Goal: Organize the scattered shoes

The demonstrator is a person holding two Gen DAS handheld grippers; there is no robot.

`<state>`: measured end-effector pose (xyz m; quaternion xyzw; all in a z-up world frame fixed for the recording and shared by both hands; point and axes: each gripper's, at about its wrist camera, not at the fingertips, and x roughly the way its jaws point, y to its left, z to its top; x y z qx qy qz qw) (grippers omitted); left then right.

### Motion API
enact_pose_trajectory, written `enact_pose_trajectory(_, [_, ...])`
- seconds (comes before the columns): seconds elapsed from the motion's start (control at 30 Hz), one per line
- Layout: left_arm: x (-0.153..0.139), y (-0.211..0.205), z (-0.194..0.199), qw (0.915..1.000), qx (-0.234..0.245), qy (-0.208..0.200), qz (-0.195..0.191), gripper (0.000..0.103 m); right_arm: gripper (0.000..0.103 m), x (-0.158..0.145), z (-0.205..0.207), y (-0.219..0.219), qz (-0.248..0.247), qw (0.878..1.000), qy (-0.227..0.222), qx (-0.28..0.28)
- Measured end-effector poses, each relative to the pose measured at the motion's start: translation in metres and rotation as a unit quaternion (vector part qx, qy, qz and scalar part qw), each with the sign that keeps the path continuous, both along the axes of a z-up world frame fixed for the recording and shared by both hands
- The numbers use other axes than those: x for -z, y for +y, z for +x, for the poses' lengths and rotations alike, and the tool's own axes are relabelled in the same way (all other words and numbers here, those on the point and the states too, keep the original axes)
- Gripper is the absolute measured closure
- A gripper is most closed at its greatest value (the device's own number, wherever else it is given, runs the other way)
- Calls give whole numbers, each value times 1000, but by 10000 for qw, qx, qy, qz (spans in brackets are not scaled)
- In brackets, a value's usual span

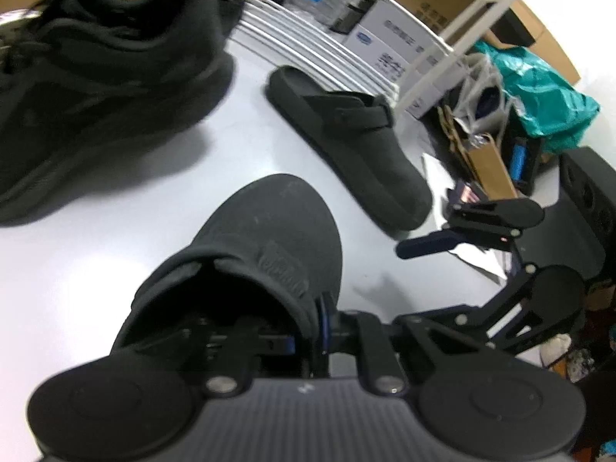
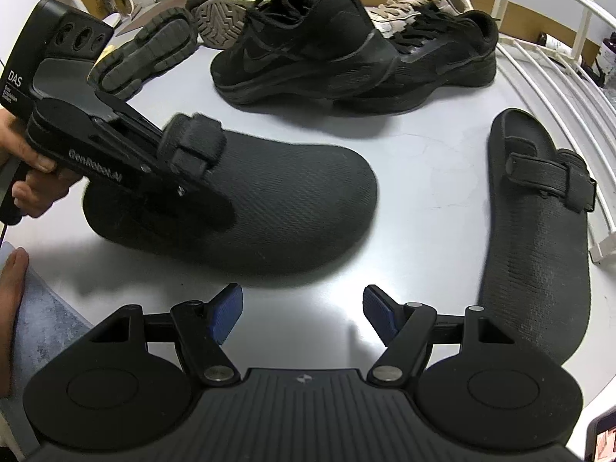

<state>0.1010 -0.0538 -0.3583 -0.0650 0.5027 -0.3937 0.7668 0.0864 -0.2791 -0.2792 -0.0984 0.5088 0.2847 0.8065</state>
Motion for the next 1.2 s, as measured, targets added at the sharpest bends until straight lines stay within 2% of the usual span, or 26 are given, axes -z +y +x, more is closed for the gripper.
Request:
enact_pose_trajectory(0.1, [-2,-10,0,9997,223,-91,40,91,29,0,-1,-7,-19,10000,4,78])
enact_pose_trajectory(0.33, [-3,-44,4,9965,806,-157,-143,91,29,3,-1,-22,-125,9996,45,264])
enact_pose_trajectory(0.53, [3,-69,5,9942,1061,-150,-17,88,22,1,1,-35,-216,9989,-14,421])
enact_pose_trajectory(0.57, [3,-71,4,9942,1049,-188,121,77,22,1,2,-37,-223,9988,-15,442])
enact_pose_trajectory(0.6, [2,-72,3,9941,1036,-241,221,58,22,1,2,-39,-249,9986,-21,456])
enact_pose_trajectory(0.63, [-1,-70,1,9939,1022,-329,229,47,22,1,3,-41,-275,9985,-27,470])
enact_pose_trajectory(0.67, [-4,-67,-1,9939,995,-407,230,31,22,1,4,-43,-298,9984,-37,486])
enact_pose_trajectory(0.7, [-7,-64,-2,9943,942,-440,216,26,21,0,5,-45,-312,9982,-57,508])
enact_pose_trajectory(0.97, [-30,-42,-4,9970,567,-436,289,26,19,-7,14,-51,-297,9981,-232,478])
enact_pose_trajectory(1.2, [-37,-39,-7,9971,411,-478,424,27,13,-7,19,-37,-355,9991,-238,-8])
